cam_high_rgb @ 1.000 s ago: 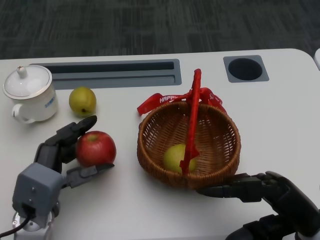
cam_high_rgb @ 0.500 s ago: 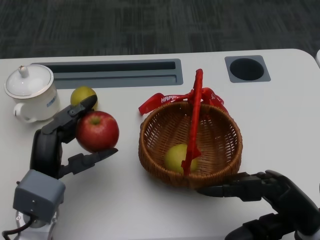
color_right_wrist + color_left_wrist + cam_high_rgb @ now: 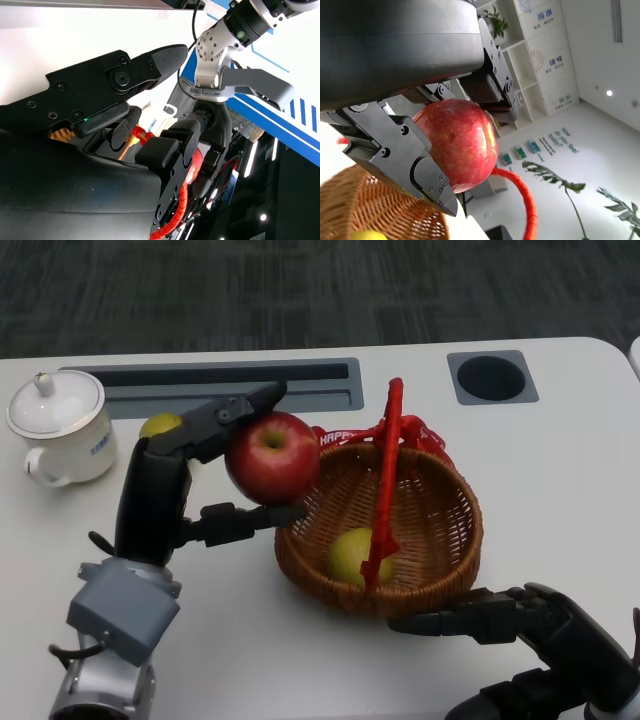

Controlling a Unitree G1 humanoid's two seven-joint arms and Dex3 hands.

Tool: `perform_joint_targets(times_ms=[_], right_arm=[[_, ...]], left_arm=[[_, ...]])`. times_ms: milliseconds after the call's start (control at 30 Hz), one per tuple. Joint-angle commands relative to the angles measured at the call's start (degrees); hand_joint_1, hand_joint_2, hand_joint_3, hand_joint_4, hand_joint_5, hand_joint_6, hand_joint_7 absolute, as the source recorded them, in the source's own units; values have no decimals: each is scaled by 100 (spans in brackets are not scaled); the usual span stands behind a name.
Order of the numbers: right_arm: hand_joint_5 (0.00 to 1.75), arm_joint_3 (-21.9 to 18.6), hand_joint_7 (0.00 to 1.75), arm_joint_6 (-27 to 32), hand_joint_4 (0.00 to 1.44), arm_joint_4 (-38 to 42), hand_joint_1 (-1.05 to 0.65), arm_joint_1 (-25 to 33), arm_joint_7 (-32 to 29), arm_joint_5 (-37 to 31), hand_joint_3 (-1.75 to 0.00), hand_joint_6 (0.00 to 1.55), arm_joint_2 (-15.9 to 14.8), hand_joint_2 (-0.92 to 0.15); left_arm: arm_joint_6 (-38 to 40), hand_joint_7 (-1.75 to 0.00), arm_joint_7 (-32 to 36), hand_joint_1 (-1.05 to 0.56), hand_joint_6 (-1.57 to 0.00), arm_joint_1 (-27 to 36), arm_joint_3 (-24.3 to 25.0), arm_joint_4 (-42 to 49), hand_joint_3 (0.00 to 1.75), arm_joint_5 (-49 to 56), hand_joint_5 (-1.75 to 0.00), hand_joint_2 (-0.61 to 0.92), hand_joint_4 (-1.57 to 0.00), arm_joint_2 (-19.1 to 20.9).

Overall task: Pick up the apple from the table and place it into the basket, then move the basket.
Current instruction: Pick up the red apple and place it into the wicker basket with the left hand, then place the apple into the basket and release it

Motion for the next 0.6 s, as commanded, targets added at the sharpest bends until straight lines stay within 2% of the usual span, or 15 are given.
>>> perform_joint_targets(times_ms=[33, 233, 600], right_arm=[[0, -31, 0, 16, 89, -51, -36, 63, -38, -23, -1, 78, -43, -90], [0, -28, 0, 60, 89, -123, -37, 124, -70, -67, -1, 78, -31, -91], [0, -63, 0, 76, 90, -226, -37, 249, -192, -186, 0, 79, -43, -92]], left_arm=[[204, -1, -89, -2, -111, -237, -71, -62, 0, -51, -2, 81, -124, -93], [261, 0, -108, 2, -110, -526, -189, 536, 0, 88, 0, 81, -122, -227], [351, 0, -318, -6, -106, -1045, -180, 1799, 0, 57, 0, 83, -120, -351]])
